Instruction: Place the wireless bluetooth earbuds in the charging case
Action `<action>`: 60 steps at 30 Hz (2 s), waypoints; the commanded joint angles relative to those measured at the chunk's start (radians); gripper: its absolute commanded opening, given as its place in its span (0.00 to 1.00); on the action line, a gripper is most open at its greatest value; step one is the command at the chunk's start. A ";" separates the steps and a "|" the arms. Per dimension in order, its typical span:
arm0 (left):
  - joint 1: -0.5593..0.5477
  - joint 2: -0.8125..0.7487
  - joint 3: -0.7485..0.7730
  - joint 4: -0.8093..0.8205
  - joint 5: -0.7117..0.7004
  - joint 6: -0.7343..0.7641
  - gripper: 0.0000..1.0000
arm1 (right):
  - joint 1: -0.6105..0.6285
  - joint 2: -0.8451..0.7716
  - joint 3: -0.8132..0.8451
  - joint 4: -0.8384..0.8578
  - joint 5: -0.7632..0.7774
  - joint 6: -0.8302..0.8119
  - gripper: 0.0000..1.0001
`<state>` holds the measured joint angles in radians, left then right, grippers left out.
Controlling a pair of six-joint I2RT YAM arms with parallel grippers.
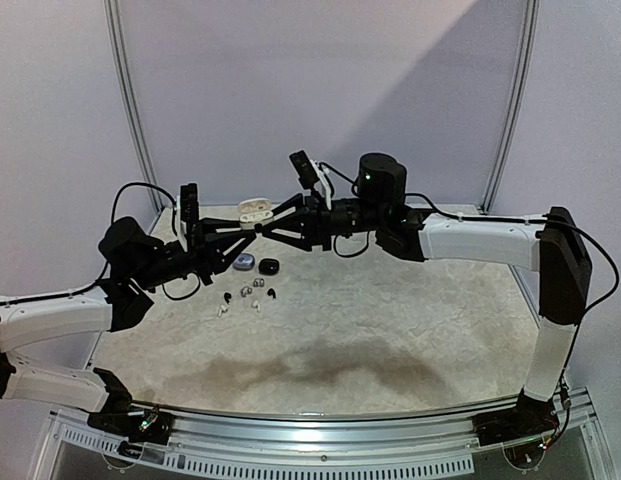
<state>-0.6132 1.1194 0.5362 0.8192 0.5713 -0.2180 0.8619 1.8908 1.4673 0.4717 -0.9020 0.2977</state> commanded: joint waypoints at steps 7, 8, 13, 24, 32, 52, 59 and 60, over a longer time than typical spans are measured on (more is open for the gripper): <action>-0.014 0.008 0.022 0.013 -0.001 0.009 0.00 | 0.010 0.012 0.004 0.039 -0.008 0.018 0.38; -0.014 0.009 0.022 0.011 -0.001 0.008 0.00 | 0.011 0.009 0.003 0.037 -0.007 0.014 0.38; -0.014 0.009 0.021 0.002 -0.008 -0.009 0.00 | 0.012 0.004 0.003 0.034 -0.005 0.006 0.36; -0.016 0.007 0.016 -0.015 -0.011 -0.026 0.00 | 0.015 -0.001 0.002 0.030 -0.009 -0.010 0.24; -0.016 0.005 0.012 -0.045 -0.022 -0.079 0.00 | 0.019 -0.018 -0.022 0.045 0.005 -0.046 0.23; -0.019 -0.001 0.000 -0.052 -0.019 -0.091 0.00 | 0.023 -0.023 -0.038 0.080 0.009 -0.031 0.12; -0.019 -0.007 -0.005 -0.063 -0.031 -0.057 0.00 | 0.023 -0.029 -0.061 0.110 0.011 -0.035 0.00; -0.020 -0.011 -0.006 -0.069 -0.041 -0.045 0.05 | 0.023 -0.034 -0.067 0.118 0.015 -0.043 0.00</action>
<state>-0.6212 1.1198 0.5369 0.7864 0.5652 -0.3058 0.8749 1.8984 1.4250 0.5514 -0.8852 0.2630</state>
